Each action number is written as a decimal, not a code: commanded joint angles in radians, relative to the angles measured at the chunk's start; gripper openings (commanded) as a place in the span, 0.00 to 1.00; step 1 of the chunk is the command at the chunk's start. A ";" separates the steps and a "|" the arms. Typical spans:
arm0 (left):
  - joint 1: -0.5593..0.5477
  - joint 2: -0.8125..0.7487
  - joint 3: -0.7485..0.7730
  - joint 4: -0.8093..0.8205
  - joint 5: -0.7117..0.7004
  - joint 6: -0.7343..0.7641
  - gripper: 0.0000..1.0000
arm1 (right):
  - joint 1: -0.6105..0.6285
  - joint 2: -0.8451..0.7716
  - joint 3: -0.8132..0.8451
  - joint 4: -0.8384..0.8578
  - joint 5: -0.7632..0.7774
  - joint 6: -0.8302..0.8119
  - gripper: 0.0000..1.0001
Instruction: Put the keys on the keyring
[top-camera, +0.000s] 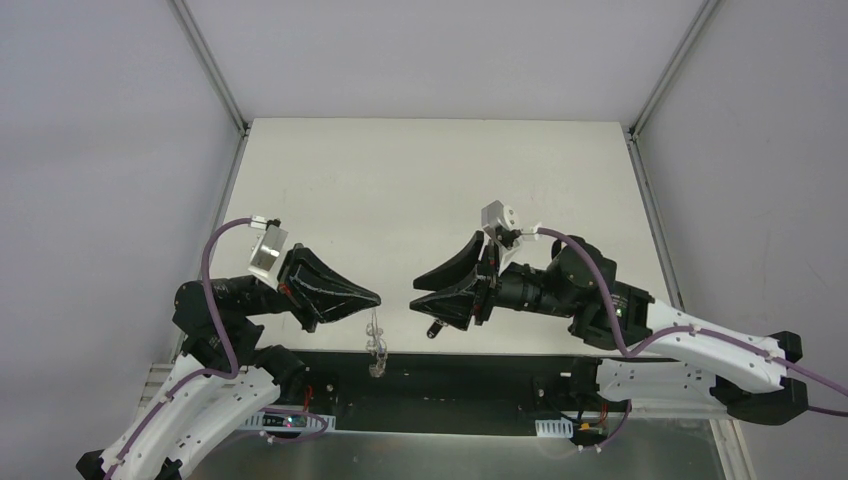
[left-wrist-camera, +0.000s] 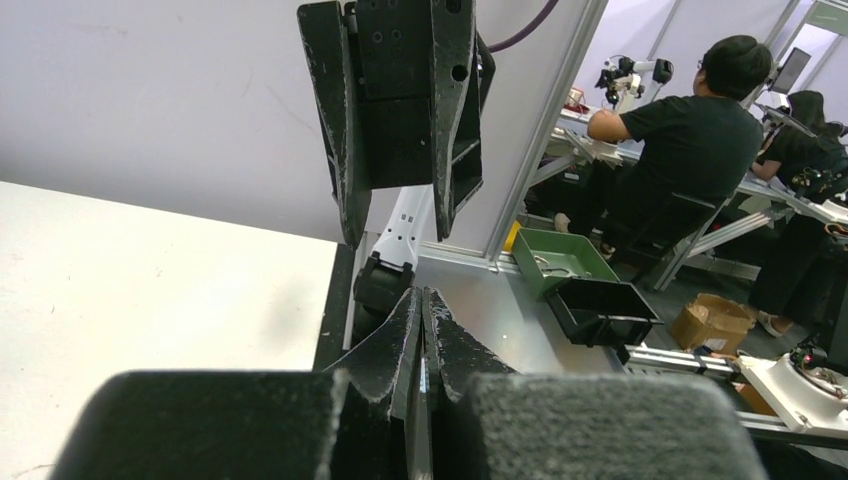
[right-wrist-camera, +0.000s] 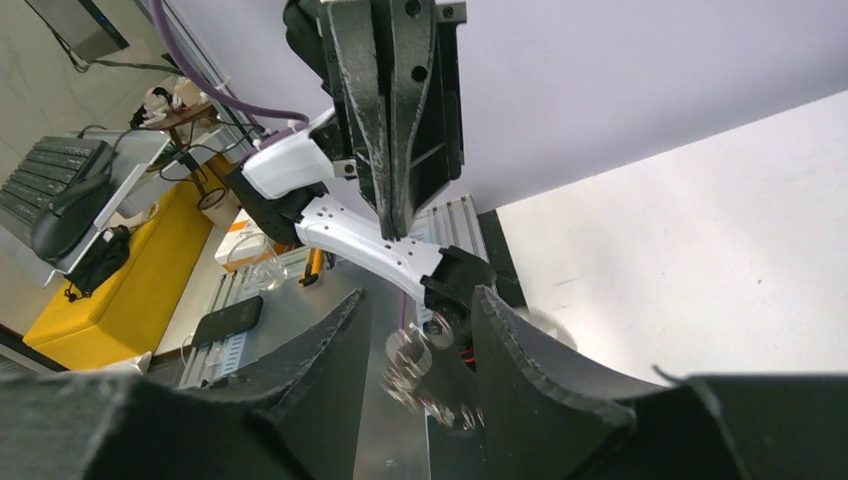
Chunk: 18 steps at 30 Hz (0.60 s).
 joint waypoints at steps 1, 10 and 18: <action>0.008 -0.001 0.022 0.047 -0.013 0.019 0.00 | 0.001 0.006 0.011 -0.028 0.009 -0.001 0.45; 0.008 -0.014 0.024 -0.059 -0.051 0.080 0.00 | 0.002 0.062 0.025 -0.081 0.061 -0.022 0.45; 0.008 -0.049 0.048 -0.354 -0.205 0.193 0.00 | 0.002 0.102 -0.048 -0.158 0.156 0.059 0.48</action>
